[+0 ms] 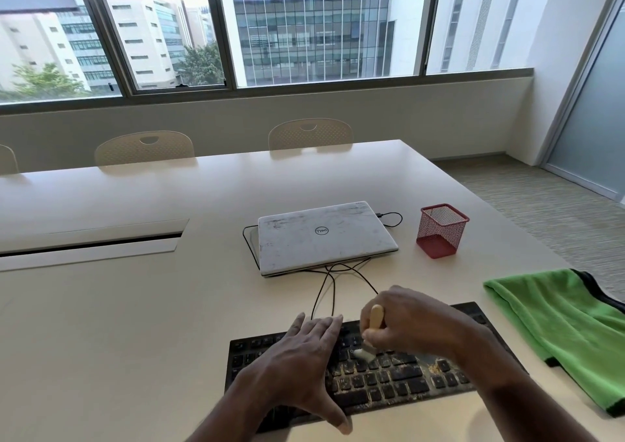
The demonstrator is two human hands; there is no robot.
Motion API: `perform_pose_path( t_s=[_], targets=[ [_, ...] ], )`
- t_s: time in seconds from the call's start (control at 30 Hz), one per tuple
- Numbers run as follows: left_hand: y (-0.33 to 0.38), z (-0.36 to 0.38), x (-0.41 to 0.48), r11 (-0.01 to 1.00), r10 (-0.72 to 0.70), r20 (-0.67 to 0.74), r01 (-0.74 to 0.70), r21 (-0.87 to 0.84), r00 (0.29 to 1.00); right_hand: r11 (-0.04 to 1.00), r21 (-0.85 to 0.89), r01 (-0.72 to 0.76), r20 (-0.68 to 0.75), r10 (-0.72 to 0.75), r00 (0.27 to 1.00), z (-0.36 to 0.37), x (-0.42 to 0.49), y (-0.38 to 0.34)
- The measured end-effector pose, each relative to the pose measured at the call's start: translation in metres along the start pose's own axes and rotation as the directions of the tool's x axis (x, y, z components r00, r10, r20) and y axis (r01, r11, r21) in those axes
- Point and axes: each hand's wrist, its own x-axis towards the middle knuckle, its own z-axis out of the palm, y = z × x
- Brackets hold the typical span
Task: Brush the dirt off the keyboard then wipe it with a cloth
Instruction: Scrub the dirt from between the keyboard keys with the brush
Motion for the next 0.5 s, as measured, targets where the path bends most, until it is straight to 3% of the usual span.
perform_pose_path(
  t_s=[0.1,0.17,0.23,0.33,0.5],
  targets=[
    [-0.0002,0.0004,0.0005,1.0,0.001,0.004,-0.001,0.005,1.0,0.996,-0.068,-0.057,-0.053,0.054,0.997,-0.0076,-0.003,0.0081],
    [-0.0003,0.0006,0.0007,1.0,0.004,0.006,-0.004,0.008,1.0,0.998,-0.054,-0.021,-0.08,0.017,0.997,-0.0114,-0.0031,0.0072],
    [0.0006,0.0,0.0011,1.0,0.005,0.01,-0.005,0.007,1.0,0.999,-0.04,0.026,-0.057,-0.028,0.998,-0.0098,-0.0025,0.004],
    [0.0029,-0.0005,0.0019,1.0,0.011,0.012,-0.011,0.002,1.0,0.998,-0.06,-0.031,-0.034,0.029,0.999,-0.0031,-0.0053,0.008],
    [0.0063,0.0011,0.0046,1.0,0.01,0.001,-0.01,0.004,1.0,0.993,-0.016,-0.119,-0.274,0.11,0.955,-0.0088,-0.0102,0.0111]
  ],
)
